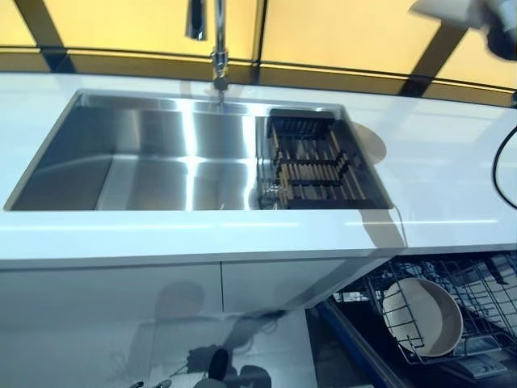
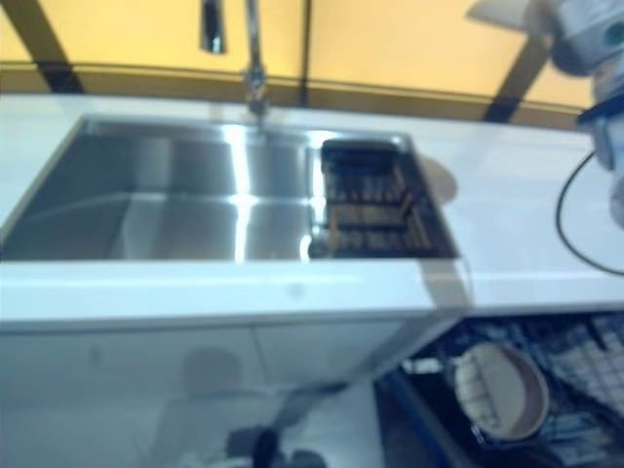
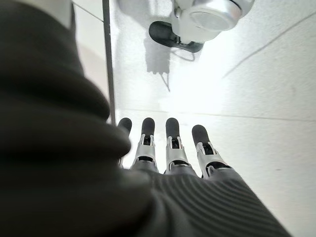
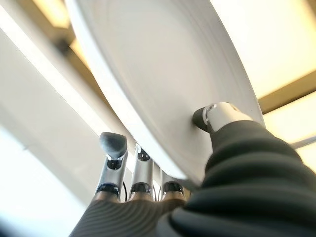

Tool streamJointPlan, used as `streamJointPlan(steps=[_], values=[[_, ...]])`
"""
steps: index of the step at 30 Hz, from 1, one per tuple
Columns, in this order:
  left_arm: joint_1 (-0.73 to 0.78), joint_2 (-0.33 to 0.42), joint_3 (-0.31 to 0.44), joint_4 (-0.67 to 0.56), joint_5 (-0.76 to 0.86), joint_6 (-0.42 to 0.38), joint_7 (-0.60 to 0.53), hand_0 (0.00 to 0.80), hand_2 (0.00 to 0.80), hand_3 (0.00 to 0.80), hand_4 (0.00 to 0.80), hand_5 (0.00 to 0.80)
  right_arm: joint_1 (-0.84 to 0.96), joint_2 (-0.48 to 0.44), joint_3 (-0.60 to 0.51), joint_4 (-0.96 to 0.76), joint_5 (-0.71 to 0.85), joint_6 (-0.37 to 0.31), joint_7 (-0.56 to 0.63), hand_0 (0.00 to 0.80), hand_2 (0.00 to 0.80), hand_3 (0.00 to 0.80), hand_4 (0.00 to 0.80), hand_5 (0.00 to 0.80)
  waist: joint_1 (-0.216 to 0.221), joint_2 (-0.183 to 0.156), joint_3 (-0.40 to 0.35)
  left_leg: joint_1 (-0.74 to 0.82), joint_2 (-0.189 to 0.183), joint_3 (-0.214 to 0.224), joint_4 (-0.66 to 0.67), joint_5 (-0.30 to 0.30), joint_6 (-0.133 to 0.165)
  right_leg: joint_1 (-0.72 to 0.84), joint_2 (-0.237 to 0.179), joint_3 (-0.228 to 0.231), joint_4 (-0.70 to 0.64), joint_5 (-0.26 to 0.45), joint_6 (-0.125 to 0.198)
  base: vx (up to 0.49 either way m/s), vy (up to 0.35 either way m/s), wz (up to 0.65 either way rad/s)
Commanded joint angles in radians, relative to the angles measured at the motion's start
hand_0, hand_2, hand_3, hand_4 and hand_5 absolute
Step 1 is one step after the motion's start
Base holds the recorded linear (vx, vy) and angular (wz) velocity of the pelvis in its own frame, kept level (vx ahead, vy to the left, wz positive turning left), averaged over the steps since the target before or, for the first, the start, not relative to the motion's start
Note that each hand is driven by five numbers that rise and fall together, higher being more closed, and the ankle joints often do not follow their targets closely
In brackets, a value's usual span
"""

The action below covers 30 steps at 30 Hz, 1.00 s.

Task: Take plates into dishwasher

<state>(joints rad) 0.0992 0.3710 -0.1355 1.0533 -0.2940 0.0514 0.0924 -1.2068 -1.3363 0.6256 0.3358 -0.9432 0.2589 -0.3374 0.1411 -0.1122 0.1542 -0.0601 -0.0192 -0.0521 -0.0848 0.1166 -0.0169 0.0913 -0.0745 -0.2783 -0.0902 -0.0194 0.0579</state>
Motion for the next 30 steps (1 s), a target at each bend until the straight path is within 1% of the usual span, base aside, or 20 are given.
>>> streamJointPlan(steps=[1,2,4,6,7,10,12,16,17,20,25,30], values=[[0.014,0.017,-0.028,0.054,0.035,-0.017,-0.006,0.0,0.0,0.0,0.0,0.0,-0.112,-0.104,0.055,0.039,0.147,0.1,-0.003,0.8,0.8,0.8,0.8,0.8,-0.031,0.001,-0.083,0.105,-0.011,0.053,-0.002,-0.188,0.045,-0.004,0.045,0.035,0.003,-0.031,0.026,-0.009,-0.018,-0.1],[0.014,0.019,-0.028,0.053,0.042,-0.015,-0.009,0.0,0.0,0.0,0.0,0.0,-0.099,-0.11,0.043,0.047,0.198,0.115,0.006,0.8,0.8,0.8,0.8,0.8,-0.034,0.003,-0.087,0.109,-0.01,0.06,-0.002,-0.19,0.045,-0.003,0.045,0.04,0.003,-0.031,0.027,-0.009,-0.021,-0.17],[0.011,0.023,-0.031,0.055,0.043,-0.015,-0.018,0.0,0.0,0.0,0.0,0.0,-0.051,-0.121,-0.001,0.085,0.337,0.131,-0.021,0.8,0.8,0.8,0.8,0.8,-0.048,0.012,-0.093,0.117,-0.008,0.074,-0.002,-0.195,0.046,-0.003,0.048,0.059,0.003,-0.028,0.03,-0.008,-0.021,-0.29],[0.009,0.027,-0.033,0.055,0.042,-0.015,-0.02,0.0,0.0,0.0,0.0,0.0,-0.021,-0.122,-0.03,0.094,0.36,0.129,-0.027,0.8,0.8,0.8,0.8,0.8,-0.049,0.011,-0.094,0.12,-0.007,0.081,-0.002,-0.196,0.045,-0.003,0.048,0.064,0.003,-0.028,0.03,-0.003,-0.02,-0.29],[0.002,0.025,-0.033,0.058,0.053,-0.013,-0.028,0.0,0.0,0.0,0.0,0.0,0.037,-0.122,-0.091,0.129,0.44,0.135,-0.031,0.8,0.8,0.8,0.8,0.8,-0.066,0.021,-0.099,0.127,-0.003,0.101,-0.002,-0.201,0.045,-0.004,0.051,0.081,0.003,-0.026,0.029,0.003,-0.041,-0.23],[-0.008,0.026,-0.036,0.062,0.061,-0.009,-0.034,0.0,0.0,0.0,0.0,0.0,0.163,-0.113,-0.21,0.162,0.511,0.12,-0.027,0.8,0.8,0.8,0.8,0.8,-0.091,0.032,-0.102,0.136,0.003,0.129,-0.002,-0.211,0.044,-0.005,0.055,0.105,0.003,-0.025,0.028,-0.002,-0.047,-0.27],[-0.016,0.028,-0.039,0.069,0.071,-0.007,-0.037,0.0,0.0,0.0,0.0,0.0,0.253,-0.098,-0.292,0.174,0.52,0.116,-0.011,0.8,0.8,0.8,0.8,0.8,-0.102,0.036,-0.103,0.14,0.006,0.145,-0.002,-0.214,0.043,-0.006,0.056,0.116,0.003,-0.023,0.029,-0.015,-0.045,-0.37],[-0.026,0.027,-0.03,0.076,0.093,0.001,-0.053,0.0,0.0,0.0,0.0,0.0,0.402,-0.076,-0.406,0.177,0.538,0.101,0.008,0.8,0.8,0.8,0.8,0.8,-0.132,0.048,-0.108,0.151,0.01,0.178,-0.002,-0.22,0.043,-0.006,0.057,0.133,0.003,-0.02,0.029,0.002,-0.044,-0.25],[-0.034,0.026,-0.03,0.08,0.097,0.006,-0.055,0.0,0.0,0.0,0.0,0.0,0.459,-0.071,-0.456,0.171,0.556,0.1,0.017,0.8,0.8,0.8,0.8,0.8,-0.142,0.049,-0.108,0.156,0.013,0.189,-0.002,-0.222,0.044,-0.006,0.058,0.14,0.003,-0.018,0.03,0.011,-0.054,-0.33],[-0.045,0.019,-0.034,0.085,0.114,0.016,-0.057,0.0,0.0,0.0,0.0,0.0,0.561,-0.041,-0.544,0.154,0.554,0.086,0.036,0.8,0.8,0.8,0.8,0.8,-0.163,0.055,-0.108,0.167,0.017,0.211,-0.002,-0.227,0.045,-0.005,0.06,0.152,0.003,-0.016,0.028,0.013,-0.053,-0.27],[-0.058,0.017,-0.031,0.086,0.138,0.029,-0.058,0.0,0.0,0.0,0.0,0.0,0.656,0.007,-0.612,0.131,0.59,0.066,0.097,0.8,0.8,0.8,0.8,0.8,-0.182,0.062,-0.105,0.18,0.022,0.232,-0.002,-0.232,0.047,-0.002,0.061,0.167,0.003,-0.017,0.026,0.026,-0.059,-0.27],[-0.06,0.021,-0.027,0.087,0.161,0.026,-0.072,0.0,0.0,0.0,0.0,0.0,0.727,0.055,-0.63,0.143,0.605,0.058,0.158,0.8,0.8,0.8,0.8,0.8,-0.19,0.069,-0.097,0.183,0.026,0.241,-0.002,-0.232,0.047,-0.003,0.06,0.169,0.003,-0.017,0.023,0.021,-0.059,-0.06]])
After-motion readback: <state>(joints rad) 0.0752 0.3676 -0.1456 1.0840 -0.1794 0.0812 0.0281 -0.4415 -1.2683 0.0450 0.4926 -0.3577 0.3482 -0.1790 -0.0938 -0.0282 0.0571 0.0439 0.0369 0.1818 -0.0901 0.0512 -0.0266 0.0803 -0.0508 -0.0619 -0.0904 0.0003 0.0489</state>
